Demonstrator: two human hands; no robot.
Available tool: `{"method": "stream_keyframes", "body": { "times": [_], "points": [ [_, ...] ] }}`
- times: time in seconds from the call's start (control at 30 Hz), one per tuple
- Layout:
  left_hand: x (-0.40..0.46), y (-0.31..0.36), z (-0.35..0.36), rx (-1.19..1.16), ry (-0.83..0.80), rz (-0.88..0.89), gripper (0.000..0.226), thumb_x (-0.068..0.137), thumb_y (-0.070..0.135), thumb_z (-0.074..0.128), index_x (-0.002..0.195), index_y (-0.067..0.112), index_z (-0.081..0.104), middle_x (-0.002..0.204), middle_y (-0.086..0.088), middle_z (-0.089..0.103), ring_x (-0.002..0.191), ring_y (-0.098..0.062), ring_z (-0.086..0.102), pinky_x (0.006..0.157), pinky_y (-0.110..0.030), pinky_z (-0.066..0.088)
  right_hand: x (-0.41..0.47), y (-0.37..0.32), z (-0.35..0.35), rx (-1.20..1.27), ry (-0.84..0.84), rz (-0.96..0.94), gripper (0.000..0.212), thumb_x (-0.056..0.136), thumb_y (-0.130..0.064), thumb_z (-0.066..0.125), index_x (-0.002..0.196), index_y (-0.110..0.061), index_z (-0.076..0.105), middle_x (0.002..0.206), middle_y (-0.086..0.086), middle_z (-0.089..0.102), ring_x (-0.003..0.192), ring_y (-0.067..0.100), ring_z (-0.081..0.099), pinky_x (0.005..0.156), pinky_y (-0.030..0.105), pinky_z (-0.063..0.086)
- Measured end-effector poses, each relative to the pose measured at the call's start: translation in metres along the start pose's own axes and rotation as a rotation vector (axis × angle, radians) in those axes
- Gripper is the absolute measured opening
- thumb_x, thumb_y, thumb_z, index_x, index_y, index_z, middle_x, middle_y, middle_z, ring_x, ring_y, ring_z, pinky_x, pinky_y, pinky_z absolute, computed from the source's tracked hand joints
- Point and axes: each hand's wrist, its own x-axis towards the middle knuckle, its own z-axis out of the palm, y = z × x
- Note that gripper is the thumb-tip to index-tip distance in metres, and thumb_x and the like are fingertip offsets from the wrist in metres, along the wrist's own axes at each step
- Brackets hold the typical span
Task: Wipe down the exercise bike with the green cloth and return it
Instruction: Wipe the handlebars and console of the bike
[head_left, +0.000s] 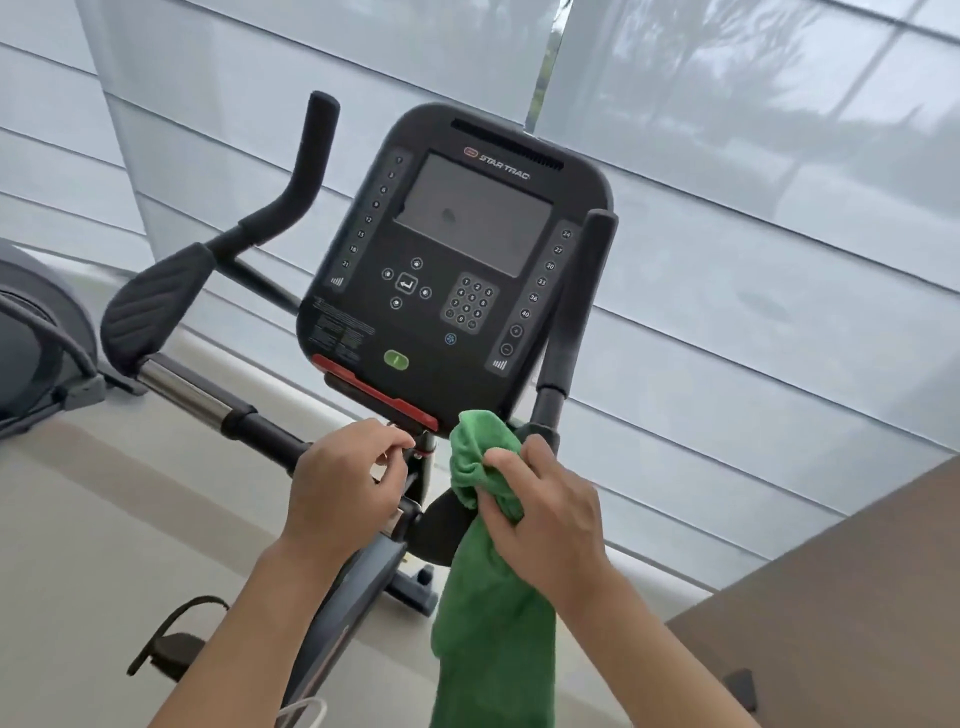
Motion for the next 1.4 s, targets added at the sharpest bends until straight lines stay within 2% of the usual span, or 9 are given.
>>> {"method": "stream_keyframes", "body": {
  "times": [0.13, 0.27, 0.4, 0.67, 0.77, 0.9, 1.1, 1.2, 1.4],
  "points": [
    [-0.003, -0.005, 0.005, 0.006, 0.025, -0.010, 0.021, 0.091, 0.020, 0.055, 0.094, 0.020, 0.076, 0.086, 0.012, 0.073, 0.074, -0.010, 0.066, 0.070, -0.034, 0.059, 0.036, 0.010, -0.001, 0.011, -0.007, 0.264, 0.019, 0.090, -0.047, 0.061, 0.105, -0.034, 0.060, 0.097, -0.013, 0.060, 0.070, 0.014, 0.060, 0.062, 0.029, 0.047],
    [-0.003, -0.005, 0.003, 0.012, 0.011, -0.027, 0.021, 0.090, 0.019, 0.056, 0.091, 0.020, 0.076, 0.085, 0.011, 0.074, 0.072, -0.011, 0.067, 0.069, -0.034, 0.059, 0.087, 0.018, 0.009, -0.039, -0.087, 0.381, 0.016, 0.090, -0.042, 0.063, 0.095, -0.027, 0.065, 0.093, -0.008, 0.063, 0.079, 0.024, 0.063, 0.074, 0.035, 0.048],
    [-0.005, -0.006, 0.001, 0.027, -0.002, -0.032, 0.019, 0.089, 0.015, 0.056, 0.087, 0.019, 0.075, 0.079, 0.009, 0.072, 0.070, -0.014, 0.065, 0.068, -0.038, 0.057, 0.073, 0.005, 0.008, -0.060, -0.045, 0.455, 0.019, 0.090, -0.041, 0.064, 0.089, -0.022, 0.066, 0.084, -0.006, 0.061, 0.072, 0.023, 0.060, 0.070, 0.034, 0.047],
    [-0.004, -0.011, 0.002, 0.044, 0.006, 0.003, 0.017, 0.087, 0.010, 0.058, 0.084, 0.017, 0.073, 0.076, 0.007, 0.069, 0.068, -0.017, 0.063, 0.067, -0.039, 0.055, -0.029, -0.053, 0.006, 0.052, 0.085, 0.301, 0.019, 0.086, -0.043, 0.065, 0.097, -0.027, 0.067, 0.085, -0.013, 0.064, 0.058, 0.009, 0.057, 0.052, 0.024, 0.050],
    [-0.004, -0.011, 0.004, 0.048, 0.013, 0.017, 0.021, 0.090, 0.016, 0.052, 0.083, 0.018, 0.072, 0.075, 0.008, 0.068, 0.067, -0.015, 0.061, 0.065, -0.035, 0.054, -0.017, -0.033, 0.001, 0.015, 0.116, 0.250, 0.022, 0.085, -0.042, 0.065, 0.096, -0.023, 0.070, 0.084, -0.011, 0.068, 0.058, 0.013, 0.061, 0.052, 0.029, 0.053],
    [-0.004, -0.011, 0.005, 0.051, 0.009, 0.015, 0.026, 0.092, 0.022, 0.047, 0.082, 0.018, 0.071, 0.073, 0.008, 0.068, 0.065, -0.012, 0.058, 0.063, -0.030, 0.053, 0.037, 0.002, -0.001, -0.017, 0.187, 0.407, 0.021, 0.083, -0.043, 0.065, 0.096, -0.027, 0.069, 0.079, -0.010, 0.070, 0.067, 0.020, 0.065, 0.063, 0.025, 0.044],
    [-0.005, -0.008, 0.005, 0.059, 0.005, -0.004, 0.025, 0.093, 0.022, 0.048, 0.081, 0.018, 0.070, 0.072, 0.007, 0.066, 0.064, -0.012, 0.056, 0.062, -0.032, 0.054, 0.063, 0.008, 0.003, 0.010, 0.125, 0.512, 0.014, 0.084, -0.038, 0.067, 0.086, -0.025, 0.064, 0.068, -0.009, 0.062, 0.064, 0.018, 0.054, 0.066, 0.031, 0.049],
    [-0.006, -0.008, 0.005, 0.060, 0.019, -0.010, 0.022, 0.090, 0.019, 0.049, 0.079, 0.018, 0.069, 0.071, 0.007, 0.065, 0.063, -0.016, 0.056, 0.062, -0.035, 0.052, 0.019, -0.026, 0.002, 0.000, 0.113, 0.419, 0.015, 0.081, -0.041, 0.065, 0.088, -0.027, 0.065, 0.071, -0.012, 0.060, 0.059, 0.012, 0.048, 0.061, 0.024, 0.040],
    [-0.004, -0.010, 0.008, 0.072, 0.035, 0.006, 0.019, 0.087, 0.015, 0.051, 0.077, 0.018, 0.067, 0.069, 0.007, 0.063, 0.063, -0.017, 0.056, 0.061, -0.036, 0.051, -0.040, -0.055, -0.012, 0.135, -0.002, 0.305, 0.014, 0.082, -0.036, 0.071, 0.094, -0.030, 0.067, 0.080, -0.016, 0.066, 0.063, 0.006, 0.059, 0.058, 0.025, 0.052]
  ]
}}
